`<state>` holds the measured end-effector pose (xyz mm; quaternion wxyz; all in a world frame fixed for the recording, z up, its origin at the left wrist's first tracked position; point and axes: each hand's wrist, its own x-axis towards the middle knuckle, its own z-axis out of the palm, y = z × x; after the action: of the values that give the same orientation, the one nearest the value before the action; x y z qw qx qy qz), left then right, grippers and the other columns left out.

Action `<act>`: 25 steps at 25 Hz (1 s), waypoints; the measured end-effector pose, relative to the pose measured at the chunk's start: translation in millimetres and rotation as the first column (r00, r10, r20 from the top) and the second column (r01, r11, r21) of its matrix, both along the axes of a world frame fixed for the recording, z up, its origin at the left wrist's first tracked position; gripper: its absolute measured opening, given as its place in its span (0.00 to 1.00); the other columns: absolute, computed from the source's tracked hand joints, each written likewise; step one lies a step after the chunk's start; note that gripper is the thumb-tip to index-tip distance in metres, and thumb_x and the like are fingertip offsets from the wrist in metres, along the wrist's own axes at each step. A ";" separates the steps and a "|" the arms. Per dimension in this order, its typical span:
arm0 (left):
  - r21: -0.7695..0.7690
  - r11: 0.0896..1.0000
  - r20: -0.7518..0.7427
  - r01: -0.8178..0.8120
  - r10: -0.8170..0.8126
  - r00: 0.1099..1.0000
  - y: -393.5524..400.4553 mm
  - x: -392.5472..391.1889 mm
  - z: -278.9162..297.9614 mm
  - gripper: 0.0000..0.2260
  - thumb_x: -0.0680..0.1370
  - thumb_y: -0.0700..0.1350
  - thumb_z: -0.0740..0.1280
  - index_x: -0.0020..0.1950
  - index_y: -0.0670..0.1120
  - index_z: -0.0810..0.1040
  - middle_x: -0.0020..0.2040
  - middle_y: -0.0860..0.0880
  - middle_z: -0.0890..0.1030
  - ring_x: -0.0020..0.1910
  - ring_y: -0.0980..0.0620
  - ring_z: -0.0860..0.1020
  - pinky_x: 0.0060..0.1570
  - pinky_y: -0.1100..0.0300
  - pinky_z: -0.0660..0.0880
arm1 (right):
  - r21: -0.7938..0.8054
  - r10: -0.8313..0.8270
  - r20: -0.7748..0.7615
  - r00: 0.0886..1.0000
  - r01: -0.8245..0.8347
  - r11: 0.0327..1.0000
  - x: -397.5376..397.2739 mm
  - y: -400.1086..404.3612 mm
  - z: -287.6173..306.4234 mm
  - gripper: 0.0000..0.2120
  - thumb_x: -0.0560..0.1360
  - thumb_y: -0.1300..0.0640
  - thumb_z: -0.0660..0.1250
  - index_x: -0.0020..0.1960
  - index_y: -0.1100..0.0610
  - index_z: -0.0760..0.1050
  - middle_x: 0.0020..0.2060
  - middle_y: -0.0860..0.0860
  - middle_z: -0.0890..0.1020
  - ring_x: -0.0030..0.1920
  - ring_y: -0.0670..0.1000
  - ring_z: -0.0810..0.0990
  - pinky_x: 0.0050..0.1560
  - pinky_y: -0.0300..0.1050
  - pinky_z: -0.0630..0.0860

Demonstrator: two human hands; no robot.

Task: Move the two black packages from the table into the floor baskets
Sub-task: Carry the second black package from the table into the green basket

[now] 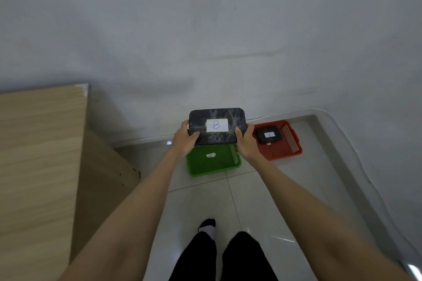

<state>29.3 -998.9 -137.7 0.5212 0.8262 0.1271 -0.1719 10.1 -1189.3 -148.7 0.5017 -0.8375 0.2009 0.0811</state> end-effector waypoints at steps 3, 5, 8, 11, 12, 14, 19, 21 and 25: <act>-0.036 0.999 -0.110 -0.039 0.035 0.993 -12.0 24.0 -61.4 0.22 0.79 0.38 0.62 0.72 0.44 0.63 0.63 0.38 0.77 0.54 0.44 0.78 0.42 0.60 0.76 | -0.011 0.066 -0.103 0.993 -0.068 0.998 33.4 -17.5 -62.4 0.22 0.80 0.50 0.55 0.68 0.63 0.57 0.63 0.63 0.73 0.60 0.63 0.75 0.57 0.51 0.72; -0.011 0.999 -0.145 -0.052 0.050 0.988 -19.8 38.5 -105.1 0.21 0.78 0.38 0.62 0.72 0.43 0.64 0.62 0.39 0.77 0.56 0.44 0.77 0.45 0.62 0.76 | 0.000 0.094 -0.169 0.981 -0.095 0.995 57.5 -26.9 -107.8 0.23 0.80 0.52 0.55 0.70 0.65 0.56 0.64 0.63 0.72 0.62 0.63 0.73 0.62 0.55 0.73; 0.034 0.996 -0.187 -0.087 0.092 0.978 -34.1 64.4 -184.7 0.21 0.78 0.37 0.61 0.71 0.43 0.66 0.63 0.38 0.77 0.59 0.41 0.76 0.53 0.58 0.76 | 0.074 0.153 -0.305 0.940 -0.136 0.988 96.5 -40.6 -189.7 0.25 0.80 0.55 0.55 0.73 0.63 0.53 0.63 0.60 0.71 0.62 0.60 0.74 0.60 0.59 0.75; 0.104 0.992 -0.211 -0.071 0.092 0.973 -49.9 90.3 -271.7 0.20 0.77 0.36 0.60 0.69 0.42 0.69 0.63 0.39 0.77 0.61 0.41 0.75 0.56 0.60 0.71 | 0.123 0.159 -0.394 0.905 -0.120 0.985 127.6 -52.3 -278.1 0.27 0.78 0.56 0.58 0.74 0.58 0.53 0.71 0.58 0.64 0.67 0.61 0.70 0.52 0.54 0.78; 0.119 0.991 -0.217 -0.062 0.087 0.972 -54.2 98.2 -301.5 0.19 0.77 0.35 0.60 0.68 0.42 0.71 0.63 0.39 0.77 0.61 0.41 0.75 0.54 0.61 0.70 | 0.121 0.153 -0.411 0.898 -0.113 0.986 136.1 -55.7 -307.7 0.28 0.78 0.57 0.60 0.74 0.58 0.52 0.73 0.58 0.62 0.68 0.61 0.68 0.52 0.54 0.79; 0.131 0.990 -0.247 -0.046 0.078 0.966 -62.2 114.3 -357.5 0.18 0.77 0.35 0.58 0.66 0.40 0.72 0.63 0.38 0.77 0.61 0.41 0.75 0.54 0.59 0.71 | 0.099 0.152 -0.441 0.885 -0.121 0.988 154.1 -62.0 -368.4 0.29 0.77 0.59 0.62 0.73 0.60 0.54 0.73 0.59 0.61 0.69 0.62 0.67 0.55 0.56 0.79; 0.184 0.982 -0.263 -0.039 0.088 0.961 -75.6 145.2 -483.0 0.18 0.76 0.31 0.58 0.65 0.37 0.73 0.64 0.36 0.76 0.63 0.39 0.74 0.63 0.53 0.72 | 0.057 0.208 -0.437 0.875 -0.204 0.977 187.9 -76.2 -500.7 0.25 0.74 0.62 0.68 0.68 0.64 0.65 0.66 0.61 0.72 0.64 0.62 0.73 0.60 0.58 0.77; 0.204 0.976 -0.248 -0.069 0.120 0.961 -79.0 150.9 -522.4 0.18 0.76 0.32 0.58 0.65 0.37 0.73 0.65 0.37 0.76 0.63 0.40 0.74 0.63 0.55 0.71 | 0.042 0.236 -0.408 0.882 -0.240 0.970 197.6 -81.7 -538.4 0.24 0.73 0.62 0.68 0.67 0.65 0.67 0.63 0.61 0.75 0.61 0.61 0.76 0.60 0.57 0.77; 0.234 0.966 -0.200 -0.112 0.161 0.966 -81.6 160.0 -574.5 0.21 0.76 0.31 0.59 0.68 0.40 0.72 0.66 0.38 0.76 0.65 0.40 0.74 0.65 0.56 0.69 | 0.059 0.260 -0.384 0.886 -0.257 0.964 206.1 -85.7 -583.2 0.25 0.72 0.64 0.69 0.67 0.65 0.66 0.63 0.62 0.76 0.61 0.61 0.77 0.62 0.54 0.75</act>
<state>189.2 -1080.6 -712.3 0.4197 0.8444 0.2587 -0.2095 216.1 -1275.0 -731.9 0.4393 -0.8224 0.1826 0.3121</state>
